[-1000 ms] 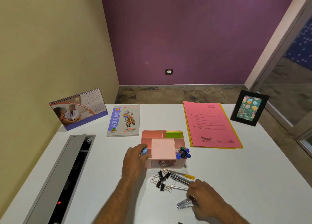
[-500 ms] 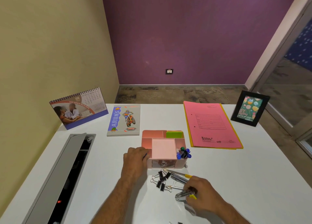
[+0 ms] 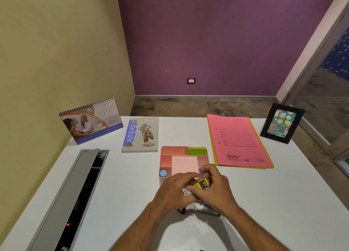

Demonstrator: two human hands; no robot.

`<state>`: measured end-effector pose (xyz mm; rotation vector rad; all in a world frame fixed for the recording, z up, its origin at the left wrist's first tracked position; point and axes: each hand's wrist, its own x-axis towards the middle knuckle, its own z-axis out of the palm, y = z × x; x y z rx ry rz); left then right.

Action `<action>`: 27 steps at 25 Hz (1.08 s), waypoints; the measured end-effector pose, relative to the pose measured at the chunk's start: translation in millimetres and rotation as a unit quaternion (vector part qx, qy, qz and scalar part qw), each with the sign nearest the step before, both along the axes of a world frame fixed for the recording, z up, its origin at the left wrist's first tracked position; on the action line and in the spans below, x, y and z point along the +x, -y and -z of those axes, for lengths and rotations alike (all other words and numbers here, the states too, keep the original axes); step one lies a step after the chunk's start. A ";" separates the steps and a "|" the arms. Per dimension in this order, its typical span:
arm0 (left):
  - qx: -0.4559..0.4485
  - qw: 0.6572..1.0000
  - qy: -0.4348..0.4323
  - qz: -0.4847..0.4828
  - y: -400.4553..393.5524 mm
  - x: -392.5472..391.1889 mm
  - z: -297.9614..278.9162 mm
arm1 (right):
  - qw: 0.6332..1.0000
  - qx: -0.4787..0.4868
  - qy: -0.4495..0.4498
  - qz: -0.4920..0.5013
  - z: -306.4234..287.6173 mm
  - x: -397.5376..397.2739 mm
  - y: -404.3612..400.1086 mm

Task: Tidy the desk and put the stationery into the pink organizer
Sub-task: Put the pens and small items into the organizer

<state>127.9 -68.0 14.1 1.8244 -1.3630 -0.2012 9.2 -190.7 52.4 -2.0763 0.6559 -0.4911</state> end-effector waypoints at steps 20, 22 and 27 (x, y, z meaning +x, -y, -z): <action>0.005 0.948 -0.130 -0.292 3.2 66.8 -13.1 | 0.768 -0.536 -0.208 -0.281 148.8 -101.2 0.4; 0.026 0.947 -0.114 -0.298 7.8 70.1 -13.1 | 0.757 -0.571 -0.185 -0.259 155.0 -93.0 4.7; 0.093 0.937 -0.097 -0.323 13.3 74.5 -8.6 | 0.756 -0.606 -0.132 -0.210 176.0 -95.6 4.7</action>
